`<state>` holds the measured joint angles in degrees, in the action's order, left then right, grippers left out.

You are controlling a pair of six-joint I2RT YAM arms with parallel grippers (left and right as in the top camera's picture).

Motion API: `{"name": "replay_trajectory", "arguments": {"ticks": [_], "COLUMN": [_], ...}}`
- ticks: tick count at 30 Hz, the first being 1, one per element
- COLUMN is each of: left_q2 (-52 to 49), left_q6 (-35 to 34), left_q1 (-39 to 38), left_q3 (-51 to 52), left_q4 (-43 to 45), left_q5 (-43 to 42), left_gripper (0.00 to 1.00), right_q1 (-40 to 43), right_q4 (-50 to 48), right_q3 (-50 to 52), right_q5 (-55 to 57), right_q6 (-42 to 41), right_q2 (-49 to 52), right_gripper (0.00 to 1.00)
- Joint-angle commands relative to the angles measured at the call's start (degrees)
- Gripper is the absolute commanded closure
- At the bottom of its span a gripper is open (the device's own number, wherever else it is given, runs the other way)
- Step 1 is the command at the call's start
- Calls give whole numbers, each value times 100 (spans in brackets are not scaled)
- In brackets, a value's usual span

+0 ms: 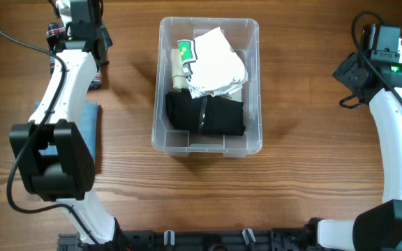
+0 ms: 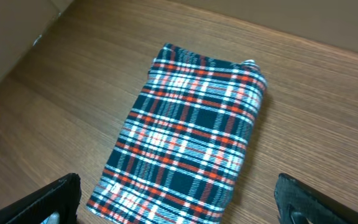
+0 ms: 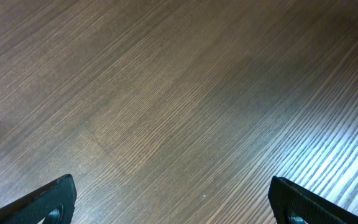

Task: Pack container
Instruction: 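Lower the left gripper onto the plaid garment's near edge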

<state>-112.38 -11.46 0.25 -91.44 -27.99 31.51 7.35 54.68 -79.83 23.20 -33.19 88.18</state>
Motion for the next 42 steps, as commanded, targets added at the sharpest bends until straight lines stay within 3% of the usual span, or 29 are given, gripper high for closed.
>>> {"name": "replay_trajectory", "arguments": {"ticks": [1,13,20,42], "left_q2": [-190,-680,-909,-1773], "left_q6": [-48,-81,-81,72], "left_q1": [-48,-90,-76,120], "left_q3": [2,2,2,2], "left_q4": [11,168,804,1228], "left_q5": [-177,-1049,-1047,-334], "left_gripper": [1,0,0,0], "right_q1": [28,28,28,28], "right_q4": [-28,-26,-31,-31], "right_q3": [59,59,59,59], "right_q5": [74,74,74,74], "right_q6": [-24,-22,-22,-22], "right_q2": [48,48,48,48], "right_gripper": [0,0,0,0]}}
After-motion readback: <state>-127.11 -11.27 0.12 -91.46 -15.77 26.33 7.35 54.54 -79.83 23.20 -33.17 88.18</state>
